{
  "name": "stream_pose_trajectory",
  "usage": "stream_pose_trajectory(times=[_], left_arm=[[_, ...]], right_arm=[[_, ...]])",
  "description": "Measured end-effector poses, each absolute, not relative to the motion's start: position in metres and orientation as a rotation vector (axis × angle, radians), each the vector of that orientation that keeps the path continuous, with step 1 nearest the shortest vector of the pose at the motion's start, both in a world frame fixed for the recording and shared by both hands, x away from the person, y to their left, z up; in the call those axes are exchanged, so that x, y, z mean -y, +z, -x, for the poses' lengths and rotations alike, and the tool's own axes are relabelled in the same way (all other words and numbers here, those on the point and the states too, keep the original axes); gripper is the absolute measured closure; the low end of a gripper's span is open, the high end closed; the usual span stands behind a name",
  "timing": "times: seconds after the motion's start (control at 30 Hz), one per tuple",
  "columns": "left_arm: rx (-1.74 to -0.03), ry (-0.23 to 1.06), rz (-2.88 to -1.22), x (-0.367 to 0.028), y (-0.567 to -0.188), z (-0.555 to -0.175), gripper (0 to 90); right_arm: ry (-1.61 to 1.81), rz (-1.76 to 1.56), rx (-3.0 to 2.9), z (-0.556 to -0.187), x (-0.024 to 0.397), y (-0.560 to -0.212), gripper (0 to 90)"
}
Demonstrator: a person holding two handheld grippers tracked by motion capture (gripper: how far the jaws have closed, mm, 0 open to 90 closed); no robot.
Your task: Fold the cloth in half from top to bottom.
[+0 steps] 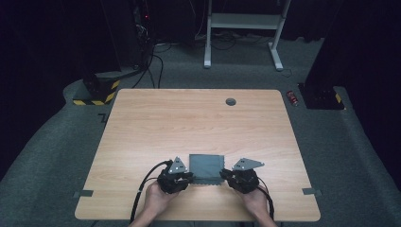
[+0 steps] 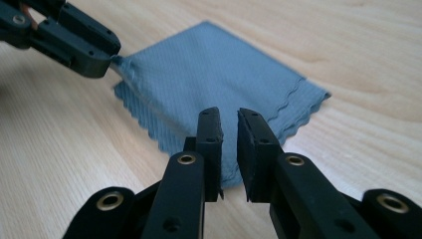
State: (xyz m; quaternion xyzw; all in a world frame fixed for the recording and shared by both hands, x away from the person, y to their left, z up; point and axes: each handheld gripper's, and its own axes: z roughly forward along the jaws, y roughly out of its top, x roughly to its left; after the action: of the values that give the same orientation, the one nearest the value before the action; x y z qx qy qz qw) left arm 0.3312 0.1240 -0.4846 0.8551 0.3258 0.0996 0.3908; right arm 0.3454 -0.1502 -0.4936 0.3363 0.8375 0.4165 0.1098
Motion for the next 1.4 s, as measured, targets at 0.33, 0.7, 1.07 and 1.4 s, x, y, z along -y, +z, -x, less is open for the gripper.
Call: stream_pose_trajectory(times=[0.33, 0.7, 1.07, 1.4], left_arm=[[-0.865, 0.257, -2.161, -0.122, -0.486, -0.339, 70.4], [-0.912, 0.26, -2.22, -0.125, -0.506, -0.337, 63.6], [-1.033, 0.327, -2.15, -0.124, -0.501, -0.364, 54.8], [-1.102, 0.337, -2.127, -0.124, -0.501, -0.384, 53.1]], right_arm=[[1.107, -0.968, -2.502, -0.351, 0.133, -0.5, 79.2], [1.088, -1.052, -2.476, -0.363, 0.136, -0.499, 77.2], [1.003, -1.248, -2.398, -0.415, 0.118, -0.502, 74.2], [0.967, -1.263, -2.418, -0.423, 0.112, -0.51, 89.3]])
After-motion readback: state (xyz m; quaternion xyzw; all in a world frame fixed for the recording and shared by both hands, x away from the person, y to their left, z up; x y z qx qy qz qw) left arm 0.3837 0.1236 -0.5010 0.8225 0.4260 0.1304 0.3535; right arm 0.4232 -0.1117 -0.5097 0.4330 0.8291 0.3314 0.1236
